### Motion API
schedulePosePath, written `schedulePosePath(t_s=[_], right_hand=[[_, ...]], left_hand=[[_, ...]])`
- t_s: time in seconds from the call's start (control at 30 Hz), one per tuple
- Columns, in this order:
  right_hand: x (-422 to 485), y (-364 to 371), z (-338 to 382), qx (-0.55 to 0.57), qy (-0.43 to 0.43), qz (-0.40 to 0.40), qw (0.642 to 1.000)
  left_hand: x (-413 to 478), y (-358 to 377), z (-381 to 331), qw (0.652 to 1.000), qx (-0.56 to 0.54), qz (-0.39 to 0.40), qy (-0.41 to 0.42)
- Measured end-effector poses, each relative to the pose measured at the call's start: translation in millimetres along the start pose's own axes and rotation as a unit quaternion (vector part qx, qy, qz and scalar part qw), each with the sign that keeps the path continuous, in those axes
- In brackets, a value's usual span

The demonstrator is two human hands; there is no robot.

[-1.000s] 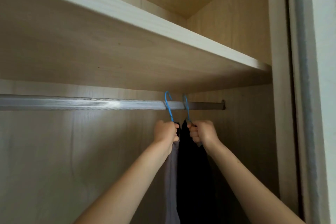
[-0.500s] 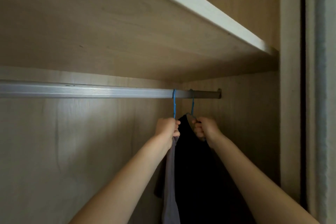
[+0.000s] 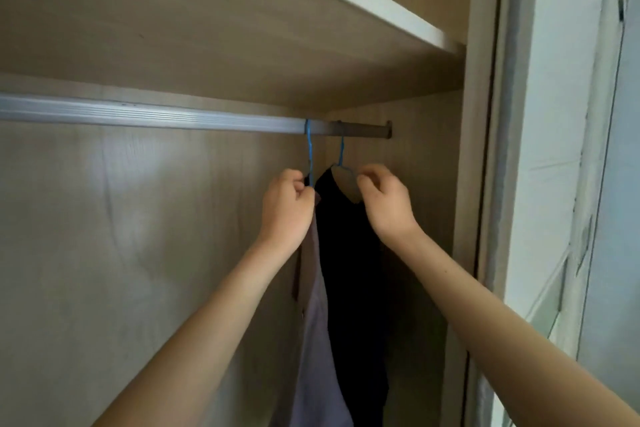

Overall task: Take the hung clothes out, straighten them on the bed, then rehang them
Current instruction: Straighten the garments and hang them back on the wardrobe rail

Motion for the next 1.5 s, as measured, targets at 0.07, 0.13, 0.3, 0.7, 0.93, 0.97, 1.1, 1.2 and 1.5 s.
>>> schedulePosePath(t_s=[0.07,0.13,0.3,0.7,0.93,0.97,1.1,1.2,1.5], right_hand=[[-47.9,-30.8,12.6,0.04,-0.04,-0.021,0.998],[-103.1,-56.6,6.0,0.077,-0.031,-0.013,0.996],[-268.7,-121.4,-66.7,0.112,0.105,0.006,0.988],[-746.4,-303.3,-215.3,0.002,0.61,-0.23,0.759],[-814.6,-393.0,-209.6,-0.036,0.617,-0.397,0.679],[-814.8,-407.2,-211.8,-0.044,0.608,-0.416,0.675],[-813.6,-459.0,-231.3,-0.064,0.586,-0.475,0.654],[-819.0,-495.2,-251.0,-0.07,0.574,-0.533,0.618],[-860.8,-587.1,-323.8,-0.12,0.562,-0.7,0.423]], left_hand=[[-47.2,-26.2,-22.4,0.997,-0.018,-0.037,0.072],[-108.4,-42.7,-40.1,0.993,-0.063,-0.024,0.101],[-274.3,-30.8,-35.7,0.983,-0.149,0.104,0.022],[-656.7,61.3,78.4,0.771,-0.064,0.555,-0.306],[-704.8,145.0,40.3,0.708,-0.055,0.655,-0.258],[-711.4,162.6,31.4,0.7,-0.056,0.67,-0.242],[-736.4,236.0,-12.9,0.669,-0.06,0.717,-0.184],[-762.6,301.9,-48.2,0.636,-0.059,0.757,-0.138],[-902.3,510.7,-203.6,0.427,-0.052,0.899,0.08]])
Point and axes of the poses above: each hand's wrist, its own x-axis towards the middle knuckle, its own y-axis out of the palm, z = x × y, the point moved 9 cm from there along x, towards the middle knuckle, and after that the axes turned 4 degrees about -z, right-handed, at the moved point
